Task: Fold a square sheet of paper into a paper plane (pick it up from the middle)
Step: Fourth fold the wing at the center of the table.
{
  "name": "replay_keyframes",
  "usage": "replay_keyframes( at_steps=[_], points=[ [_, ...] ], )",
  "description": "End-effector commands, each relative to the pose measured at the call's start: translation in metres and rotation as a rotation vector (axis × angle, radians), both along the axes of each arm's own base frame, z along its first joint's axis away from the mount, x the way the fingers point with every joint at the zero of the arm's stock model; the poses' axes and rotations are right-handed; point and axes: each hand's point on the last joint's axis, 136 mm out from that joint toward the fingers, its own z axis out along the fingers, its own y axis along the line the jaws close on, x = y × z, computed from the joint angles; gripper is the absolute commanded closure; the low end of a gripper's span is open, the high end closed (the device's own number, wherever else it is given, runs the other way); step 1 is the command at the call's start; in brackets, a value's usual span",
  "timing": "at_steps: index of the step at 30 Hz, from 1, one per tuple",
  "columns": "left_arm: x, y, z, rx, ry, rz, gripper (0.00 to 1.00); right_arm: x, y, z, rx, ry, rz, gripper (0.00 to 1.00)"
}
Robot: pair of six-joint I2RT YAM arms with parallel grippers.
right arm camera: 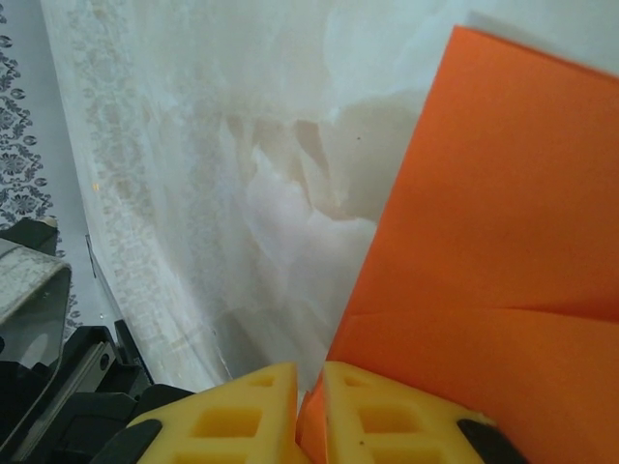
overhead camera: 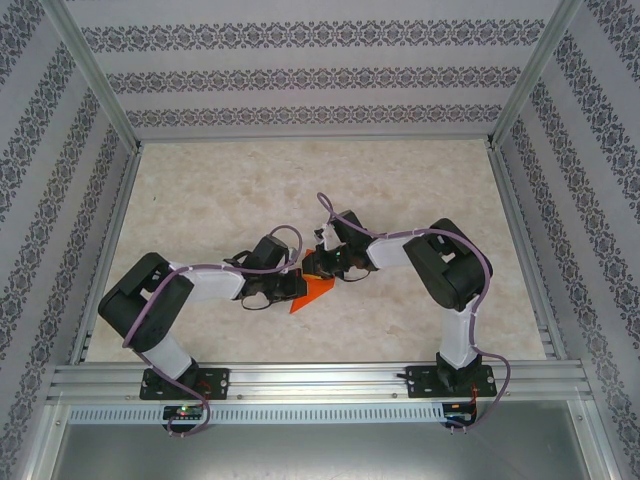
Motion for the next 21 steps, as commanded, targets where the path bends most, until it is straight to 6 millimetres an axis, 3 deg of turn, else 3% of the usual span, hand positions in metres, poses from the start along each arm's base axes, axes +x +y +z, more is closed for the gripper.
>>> replay_keyframes(
  at_steps=[1, 5, 9, 15, 21],
  points=[
    [-0.032, 0.047, -0.051, 0.218, 0.107, 0.06, 0.99, -0.008, -0.031, -0.023, -0.148, 0.058, -0.071, 0.82],
    [-0.04, 0.053, -0.057, 0.228, 0.126, 0.071, 1.0, 0.01, -0.036, 0.017, -0.106, -0.027, -0.099, 0.82],
    [-0.037, 0.05, -0.056, 0.222, 0.123, 0.065, 1.0, 0.006, -0.037, 0.038, -0.099, -0.075, -0.069, 0.81],
    [-0.031, 0.044, -0.052, 0.218, 0.116, 0.051, 1.0, -0.016, -0.023, 0.026, -0.096, -0.044, -0.032, 0.83],
    [-0.031, 0.041, -0.052, 0.21, 0.12, 0.043, 1.0, -0.024, -0.006, 0.009, -0.085, -0.012, -0.012, 0.85]
  ],
)
